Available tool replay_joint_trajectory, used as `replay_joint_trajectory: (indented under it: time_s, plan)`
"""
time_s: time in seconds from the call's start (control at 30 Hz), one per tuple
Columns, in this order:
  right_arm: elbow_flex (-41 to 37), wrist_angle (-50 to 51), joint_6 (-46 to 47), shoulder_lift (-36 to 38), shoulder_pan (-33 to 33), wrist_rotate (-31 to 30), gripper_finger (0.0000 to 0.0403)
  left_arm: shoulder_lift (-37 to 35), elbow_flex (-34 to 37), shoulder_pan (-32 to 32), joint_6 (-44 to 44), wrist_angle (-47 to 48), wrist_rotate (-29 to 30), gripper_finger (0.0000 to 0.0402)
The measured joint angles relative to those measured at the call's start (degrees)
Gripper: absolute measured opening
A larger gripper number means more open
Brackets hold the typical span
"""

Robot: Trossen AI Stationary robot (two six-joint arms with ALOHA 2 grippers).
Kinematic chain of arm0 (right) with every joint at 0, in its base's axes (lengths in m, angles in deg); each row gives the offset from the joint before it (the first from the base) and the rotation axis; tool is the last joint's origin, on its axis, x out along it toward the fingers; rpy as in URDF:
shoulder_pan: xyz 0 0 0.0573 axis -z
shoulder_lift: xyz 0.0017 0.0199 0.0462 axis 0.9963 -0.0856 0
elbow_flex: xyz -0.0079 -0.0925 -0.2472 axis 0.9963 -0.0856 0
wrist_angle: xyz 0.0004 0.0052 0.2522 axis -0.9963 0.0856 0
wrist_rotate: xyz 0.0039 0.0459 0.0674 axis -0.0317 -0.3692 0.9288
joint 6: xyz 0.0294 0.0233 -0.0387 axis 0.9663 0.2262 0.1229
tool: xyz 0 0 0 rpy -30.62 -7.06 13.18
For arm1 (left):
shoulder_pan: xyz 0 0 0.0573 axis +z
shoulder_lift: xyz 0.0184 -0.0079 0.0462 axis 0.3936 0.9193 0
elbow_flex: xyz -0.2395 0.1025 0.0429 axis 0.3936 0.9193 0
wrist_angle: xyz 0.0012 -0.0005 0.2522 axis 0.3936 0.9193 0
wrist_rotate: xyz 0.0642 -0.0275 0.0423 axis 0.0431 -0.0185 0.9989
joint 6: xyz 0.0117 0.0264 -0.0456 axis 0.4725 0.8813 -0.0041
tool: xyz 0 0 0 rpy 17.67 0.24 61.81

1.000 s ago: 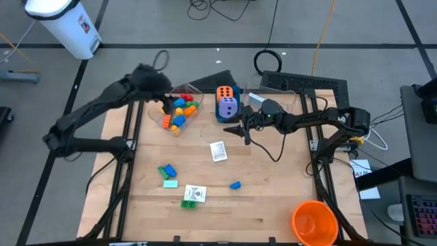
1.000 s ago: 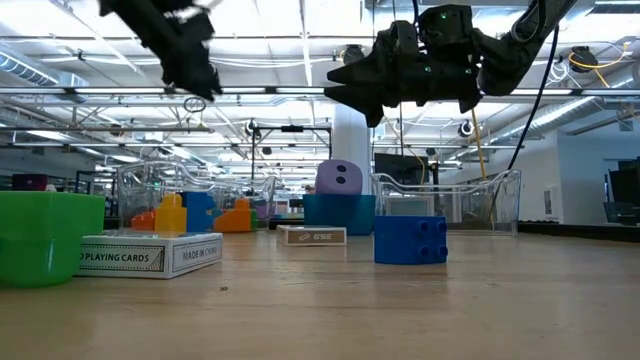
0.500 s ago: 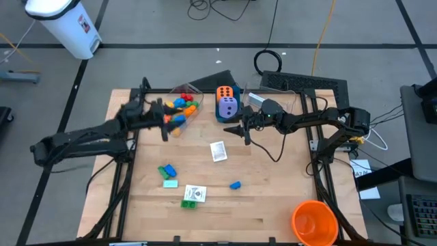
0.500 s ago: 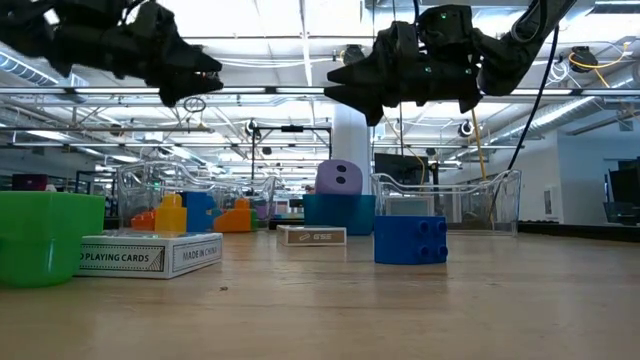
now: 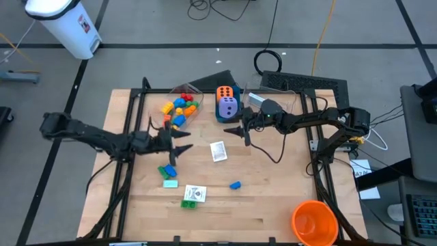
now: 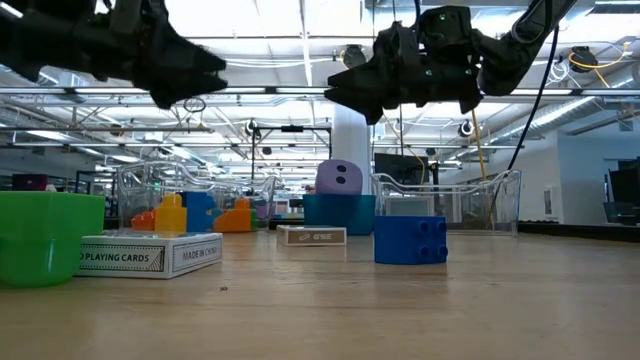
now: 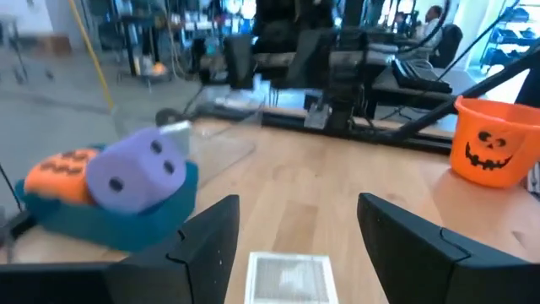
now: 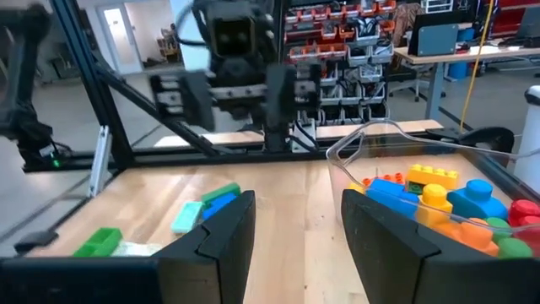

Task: Pick & Place Toys
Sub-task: Put the blue game piece into the left transparent bin

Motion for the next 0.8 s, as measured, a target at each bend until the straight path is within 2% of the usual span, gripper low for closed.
replay_joint_trajectory:
  time_s: [0.1, 0.23, 0.57, 0.8]
  plan:
    - [0.0, 1.3, -1.7, 0.0, 0.0, 0.0, 0.0171, 4.2, 0.0, -4.1, 3.5, -7.3, 3.5, 0.0244]
    - [0.0, 2.0, -1.4, 0.0, 0.0, 0.1, 0.0169, 8.7, -0.1, -6.5, 6.1, -13.0, 3.7, 0.0244]
    - [0.0, 3.3, -2.4, 0.0, -2.9, 0.2, 0.0171, 14.4, -0.1, -6.1, 7.6, -14.4, 3.7, 0.0243]
    - [0.0, 5.3, -12.1, 0.0, -4.8, 0.2, 0.0171, 14.3, -0.1, -4.8, 7.8, -14.2, 3.7, 0.0243]
